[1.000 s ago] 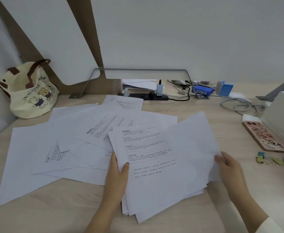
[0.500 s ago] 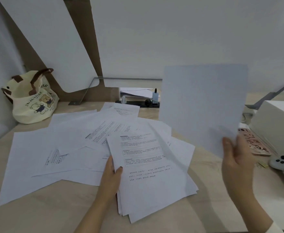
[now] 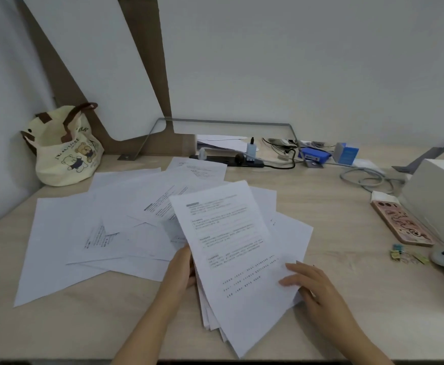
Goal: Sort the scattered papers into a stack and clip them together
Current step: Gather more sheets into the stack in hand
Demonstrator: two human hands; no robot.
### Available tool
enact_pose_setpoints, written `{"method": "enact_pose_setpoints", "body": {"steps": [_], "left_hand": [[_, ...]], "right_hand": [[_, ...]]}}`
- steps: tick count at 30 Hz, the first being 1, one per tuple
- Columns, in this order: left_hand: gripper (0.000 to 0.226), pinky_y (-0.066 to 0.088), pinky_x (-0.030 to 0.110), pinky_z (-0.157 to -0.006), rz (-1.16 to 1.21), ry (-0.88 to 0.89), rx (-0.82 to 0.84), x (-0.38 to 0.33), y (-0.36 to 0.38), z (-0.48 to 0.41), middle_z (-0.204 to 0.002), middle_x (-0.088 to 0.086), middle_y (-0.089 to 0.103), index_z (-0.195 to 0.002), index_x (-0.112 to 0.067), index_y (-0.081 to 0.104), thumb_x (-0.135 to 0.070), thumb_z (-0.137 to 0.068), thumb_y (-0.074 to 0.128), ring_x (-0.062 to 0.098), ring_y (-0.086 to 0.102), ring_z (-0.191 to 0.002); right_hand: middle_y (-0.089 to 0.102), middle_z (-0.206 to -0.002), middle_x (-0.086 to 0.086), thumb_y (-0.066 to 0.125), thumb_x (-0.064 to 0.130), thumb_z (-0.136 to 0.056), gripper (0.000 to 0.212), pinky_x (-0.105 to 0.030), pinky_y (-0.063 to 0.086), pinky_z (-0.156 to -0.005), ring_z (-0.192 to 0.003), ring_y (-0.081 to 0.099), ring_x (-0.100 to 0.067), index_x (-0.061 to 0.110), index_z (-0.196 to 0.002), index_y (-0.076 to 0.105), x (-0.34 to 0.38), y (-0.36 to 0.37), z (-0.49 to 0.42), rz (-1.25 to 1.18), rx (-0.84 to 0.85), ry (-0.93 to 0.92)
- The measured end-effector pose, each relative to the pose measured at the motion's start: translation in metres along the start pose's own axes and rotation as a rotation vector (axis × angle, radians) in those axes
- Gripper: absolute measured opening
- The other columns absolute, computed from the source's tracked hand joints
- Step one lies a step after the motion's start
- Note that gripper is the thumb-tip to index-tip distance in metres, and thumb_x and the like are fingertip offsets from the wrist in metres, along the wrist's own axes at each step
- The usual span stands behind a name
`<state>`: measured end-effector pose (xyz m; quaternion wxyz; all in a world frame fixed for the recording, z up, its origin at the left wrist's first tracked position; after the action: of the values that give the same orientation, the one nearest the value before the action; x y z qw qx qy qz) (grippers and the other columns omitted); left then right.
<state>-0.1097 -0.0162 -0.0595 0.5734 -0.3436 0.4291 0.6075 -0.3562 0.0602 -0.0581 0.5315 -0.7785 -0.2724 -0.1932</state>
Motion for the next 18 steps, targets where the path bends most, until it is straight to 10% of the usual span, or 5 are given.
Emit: {"method": "enact_pose_setpoints", "body": {"steps": [4,11,14,18], "left_hand": [[0.033,0.049,0.032,-0.086,-0.011,0.078,-0.020,0.006,-0.004,-0.007,-0.099,-0.006,0.061,-0.109,-0.025,0.053,-0.047,-0.097,0.031,0.018,0.060,-0.099],[0.031,0.046,0.034,-0.091,-0.322,0.154,-0.017,0.009,0.001,-0.016,-0.114,-0.001,0.057,-0.116,-0.021,0.038,-0.010,-0.090,0.051,0.017,0.055,-0.103],[0.033,0.047,0.029,-0.080,-0.398,0.279,-0.049,0.000,0.005,-0.007,-0.108,-0.013,0.055,-0.116,-0.031,0.037,-0.009,-0.092,0.042,0.008,0.056,-0.094],[0.035,0.046,0.022,-0.072,-0.360,0.445,-0.069,-0.021,0.011,0.015,-0.098,-0.026,0.053,-0.111,-0.040,0.037,-0.009,-0.095,0.039,-0.006,0.055,-0.087]], "right_hand": [[0.041,-0.121,0.030,0.046,0.005,-0.076,0.065,0.000,0.018,-0.098,-0.118,0.037,0.004,0.066,-0.090,0.059,-0.004,0.009,0.006,0.054,0.042,0.045],[0.042,-0.123,0.028,0.043,0.005,-0.088,0.078,0.008,0.016,-0.090,-0.117,0.035,0.007,0.083,-0.086,0.041,0.002,0.014,0.002,-0.027,0.232,0.169],[0.057,-0.119,0.011,0.051,-0.004,-0.088,0.059,0.004,0.033,-0.082,-0.116,0.050,-0.009,0.053,-0.091,0.063,0.001,0.001,-0.006,-0.234,0.124,0.310],[0.047,-0.135,-0.001,0.056,0.014,-0.090,0.046,-0.021,0.035,-0.093,-0.125,0.045,-0.017,0.022,-0.134,0.045,0.002,-0.015,-0.025,-0.434,0.040,0.529]]}}
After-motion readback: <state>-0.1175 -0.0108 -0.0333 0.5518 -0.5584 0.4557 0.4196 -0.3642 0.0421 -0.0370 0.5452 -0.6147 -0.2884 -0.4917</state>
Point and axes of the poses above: each hand's wrist, its own z-axis away from the middle knuckle, its own y-axis out of the palm, x = y × z, the point moved 6 cm from there along -z, towards the middle knuckle
